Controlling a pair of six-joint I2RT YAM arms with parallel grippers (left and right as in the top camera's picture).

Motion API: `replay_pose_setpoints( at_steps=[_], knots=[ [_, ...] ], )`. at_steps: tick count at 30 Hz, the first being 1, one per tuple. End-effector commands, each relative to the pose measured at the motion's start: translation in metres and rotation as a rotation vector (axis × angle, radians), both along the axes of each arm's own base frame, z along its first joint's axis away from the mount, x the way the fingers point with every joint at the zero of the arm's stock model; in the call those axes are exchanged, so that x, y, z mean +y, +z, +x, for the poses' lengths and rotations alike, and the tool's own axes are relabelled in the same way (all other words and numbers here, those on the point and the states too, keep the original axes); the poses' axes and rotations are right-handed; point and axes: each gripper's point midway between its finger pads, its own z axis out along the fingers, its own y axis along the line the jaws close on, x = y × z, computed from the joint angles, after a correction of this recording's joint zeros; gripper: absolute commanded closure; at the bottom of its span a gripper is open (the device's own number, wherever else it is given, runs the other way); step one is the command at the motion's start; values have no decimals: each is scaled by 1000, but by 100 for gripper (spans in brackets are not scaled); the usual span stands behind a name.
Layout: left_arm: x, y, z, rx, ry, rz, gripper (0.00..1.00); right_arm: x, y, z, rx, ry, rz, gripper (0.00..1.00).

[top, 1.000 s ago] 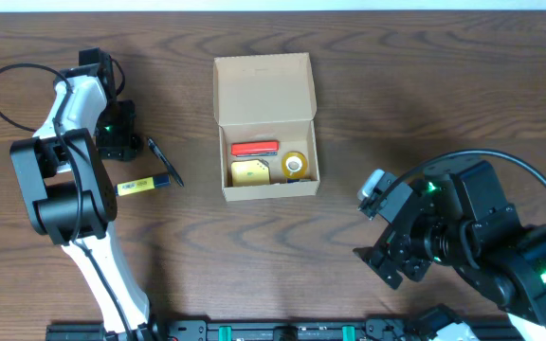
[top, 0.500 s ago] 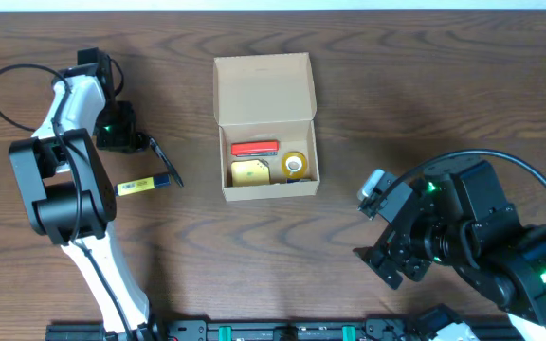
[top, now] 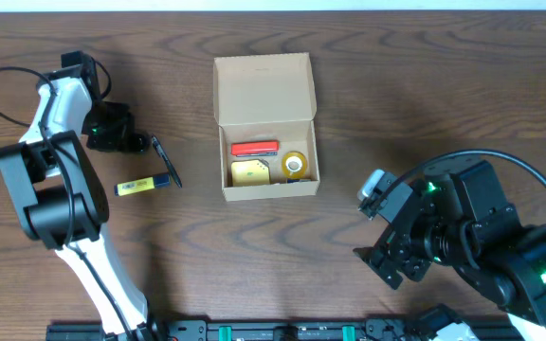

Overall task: Pack container
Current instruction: 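Lift the correction-tape dispenser and carry it over the box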

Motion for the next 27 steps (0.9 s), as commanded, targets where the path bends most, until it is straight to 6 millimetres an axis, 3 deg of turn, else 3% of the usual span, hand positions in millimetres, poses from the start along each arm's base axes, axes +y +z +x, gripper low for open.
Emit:
replay_pose_setpoints(
  at_steps=[1,7,8,12,16,23,27],
  knots=[
    [17,55,4,-109,-126,126,94,-1,0,1,6,-18,4,1],
    [-2,143,5,-289,-407,284,94,-1,0,1,6,-18,4,1],
    [-15,163,5,-333,-494,324,95,-1,0,1,6,-18,4,1],
    [-58,196,1,-423,-632,348,94,-1,0,1,6,-18,4,1],
    [-103,206,-10,-443,-739,326,94,-1,0,1,6,-18,4,1],
    [-183,195,-35,-407,-947,265,94,-1,0,1,6,-18,4,1],
    [-215,191,-47,-402,-1034,245,94,-1,0,1,6,-18,4,1]
  ],
)
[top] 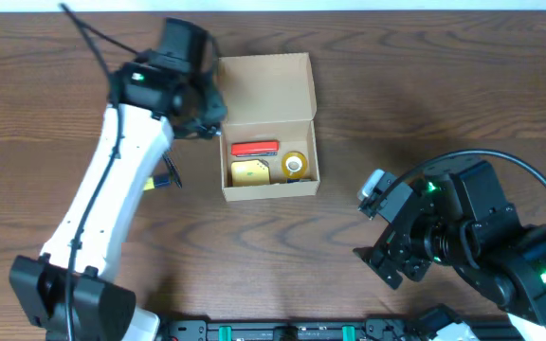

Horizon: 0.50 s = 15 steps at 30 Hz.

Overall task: Pack container
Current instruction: 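Lift the correction-tape dispenser and carry it over the box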

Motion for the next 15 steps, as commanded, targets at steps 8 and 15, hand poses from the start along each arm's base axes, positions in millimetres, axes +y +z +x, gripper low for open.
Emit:
replay_pose_setpoints(
  at_steps=[8,15],
  knots=[
    [-40,-34,-22,118,-62,52,94,-1,0,1,6,-18,4,1],
    [-49,-67,-18,198,-97,58,94,-1,0,1,6,-18,4,1]
  ],
)
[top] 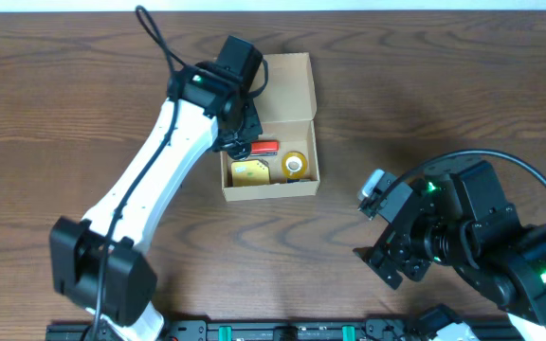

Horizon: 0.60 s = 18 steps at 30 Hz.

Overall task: Pack container
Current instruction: 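Lift the correction-tape dispenser and carry it over the box, then lower the dispenser into the box and open the left gripper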

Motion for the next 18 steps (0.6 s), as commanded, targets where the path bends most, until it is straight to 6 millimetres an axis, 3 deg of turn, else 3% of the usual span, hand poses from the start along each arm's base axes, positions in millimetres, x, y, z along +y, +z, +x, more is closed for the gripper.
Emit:
replay_pose_setpoints(
  at_steps=[1,5,18],
  knots=[
    [-5,-17,-1,50,-15,-2,94,-1,0,1,6,-18,4,1],
    [-8,-27,-2,80,-27,-9,94,-1,0,1,6,-18,4,1],
    [-10,-27,0,70,-44,-10,94,-1,0,1,6,-18,4,1]
  ],
)
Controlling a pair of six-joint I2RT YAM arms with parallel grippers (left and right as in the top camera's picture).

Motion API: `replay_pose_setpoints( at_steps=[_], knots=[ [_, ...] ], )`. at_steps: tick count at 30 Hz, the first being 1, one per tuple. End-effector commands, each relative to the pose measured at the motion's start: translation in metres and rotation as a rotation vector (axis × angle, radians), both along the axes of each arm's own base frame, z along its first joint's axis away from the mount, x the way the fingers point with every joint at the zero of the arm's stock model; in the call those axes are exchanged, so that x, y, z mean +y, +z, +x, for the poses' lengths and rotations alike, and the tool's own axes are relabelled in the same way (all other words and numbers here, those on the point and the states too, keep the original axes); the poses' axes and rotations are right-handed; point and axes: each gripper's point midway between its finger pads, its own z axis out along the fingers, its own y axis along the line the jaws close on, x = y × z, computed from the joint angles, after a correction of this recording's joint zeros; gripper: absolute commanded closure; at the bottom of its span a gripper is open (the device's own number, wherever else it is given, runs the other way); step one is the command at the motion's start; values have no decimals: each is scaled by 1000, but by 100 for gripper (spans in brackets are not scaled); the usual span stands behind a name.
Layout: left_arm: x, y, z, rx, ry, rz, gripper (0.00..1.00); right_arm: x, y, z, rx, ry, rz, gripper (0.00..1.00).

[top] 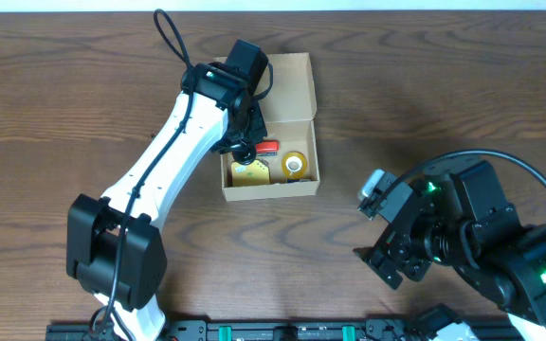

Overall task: Pack container
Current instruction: 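Lower the dispenser into the box and open the left gripper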

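Observation:
An open cardboard box (301,142) stands at the table's middle, its lid (265,87) folded back. Inside lie a red flat item (269,147), a yellow item (250,173) and a roll of yellow tape (295,165). My left gripper (243,144) reaches down over the box's left end, next to the red item. Its fingers are seen from above, so neither their state nor any load shows. My right gripper (387,265) is tucked in at the lower right, far from the box, and its fingers are unclear.
The white left arm (173,161) runs diagonally from the lower left to the box and covers the table left of it. The folded right arm (472,246) fills the lower right corner. Dark wooden table (425,76) lies all around.
The left gripper has shifted slightly right and down, further over the box's left compartment. The contents of the box and the right arm have not changed.
The left gripper was at the far left beside a black pen and a yellow-and-blue item on the table. Then it was at the box's upper left corner, with both items still lying there. Then it was over the box's left wall, and now over the inside.

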Motion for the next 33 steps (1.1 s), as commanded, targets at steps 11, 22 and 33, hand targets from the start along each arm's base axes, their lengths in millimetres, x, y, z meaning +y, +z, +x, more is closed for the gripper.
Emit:
replay_pose_setpoints(
  at_steps=[11,22,33],
  knots=[
    [1,-4,1,-6,-63,21,94,-1,0,1,6,-18,4,1],
    [12,-8,-22,82,-195,80,94,-1,0,1,7,-18,5,1],
    [3,-12,-16,34,-302,79,94,-1,0,1,6,-18,4,1]
  ],
)
